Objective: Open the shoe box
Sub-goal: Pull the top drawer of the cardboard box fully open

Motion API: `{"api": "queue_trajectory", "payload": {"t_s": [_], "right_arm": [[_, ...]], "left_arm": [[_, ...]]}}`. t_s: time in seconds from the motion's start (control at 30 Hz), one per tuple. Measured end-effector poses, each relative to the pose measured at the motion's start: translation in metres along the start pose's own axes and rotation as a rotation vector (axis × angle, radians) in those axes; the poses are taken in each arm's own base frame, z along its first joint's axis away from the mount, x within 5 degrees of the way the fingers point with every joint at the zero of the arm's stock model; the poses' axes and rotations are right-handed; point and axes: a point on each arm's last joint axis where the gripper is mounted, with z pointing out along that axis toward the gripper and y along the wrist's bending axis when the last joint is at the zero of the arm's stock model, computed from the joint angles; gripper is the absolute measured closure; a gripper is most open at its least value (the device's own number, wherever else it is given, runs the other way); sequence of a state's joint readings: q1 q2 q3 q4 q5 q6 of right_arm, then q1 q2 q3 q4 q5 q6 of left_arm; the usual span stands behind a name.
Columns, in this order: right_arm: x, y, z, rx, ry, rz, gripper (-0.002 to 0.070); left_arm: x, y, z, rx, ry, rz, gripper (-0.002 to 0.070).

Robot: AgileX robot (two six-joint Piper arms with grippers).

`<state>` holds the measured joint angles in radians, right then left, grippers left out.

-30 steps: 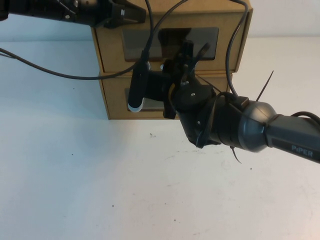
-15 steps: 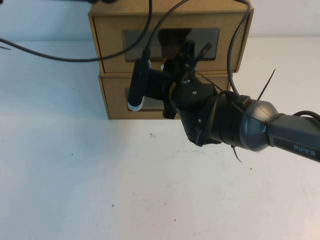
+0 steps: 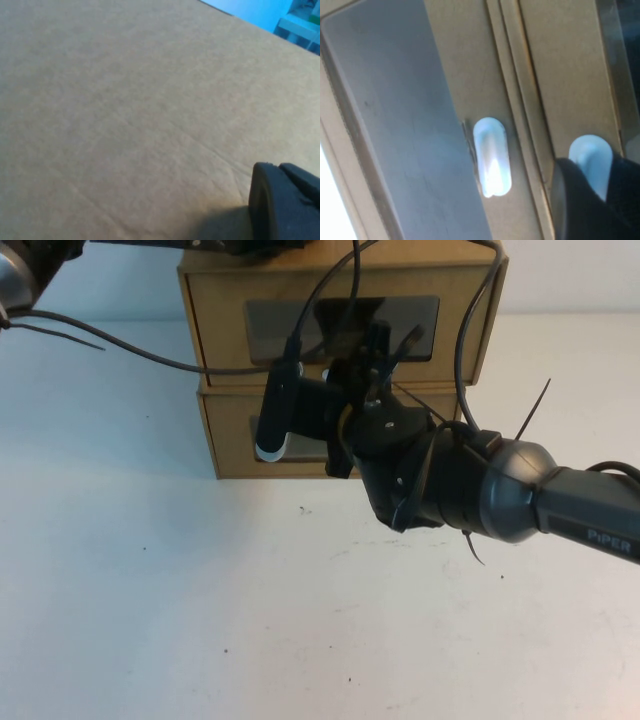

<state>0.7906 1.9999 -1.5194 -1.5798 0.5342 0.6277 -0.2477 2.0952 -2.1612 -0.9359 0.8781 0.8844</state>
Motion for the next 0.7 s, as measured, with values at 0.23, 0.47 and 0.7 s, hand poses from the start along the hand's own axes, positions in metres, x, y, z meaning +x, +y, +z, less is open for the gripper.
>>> {"api": "queue_trajectory", "payload": {"t_s": [0.23, 0.47, 0.7], "right_arm": [[-0.001, 0.002, -0.002, -0.011, 0.006, 0.014, 0.0558], [-0.003, 0.015, -0.020, -0.028, 0.020, -0.057, 0.0558], [0.001, 0.033, -0.051, -0.056, 0.022, -0.099, 0.0558]], "left_arm": [[-0.001, 0.004, 0.003, -0.018, -0.003, -0.006, 0.0680], [0.000, 0.004, 0.004, -0.021, 0.004, -0.024, 0.0680], [0.000, 0.003, 0.004, -0.012, 0.009, -0.036, 0.0680]]}}
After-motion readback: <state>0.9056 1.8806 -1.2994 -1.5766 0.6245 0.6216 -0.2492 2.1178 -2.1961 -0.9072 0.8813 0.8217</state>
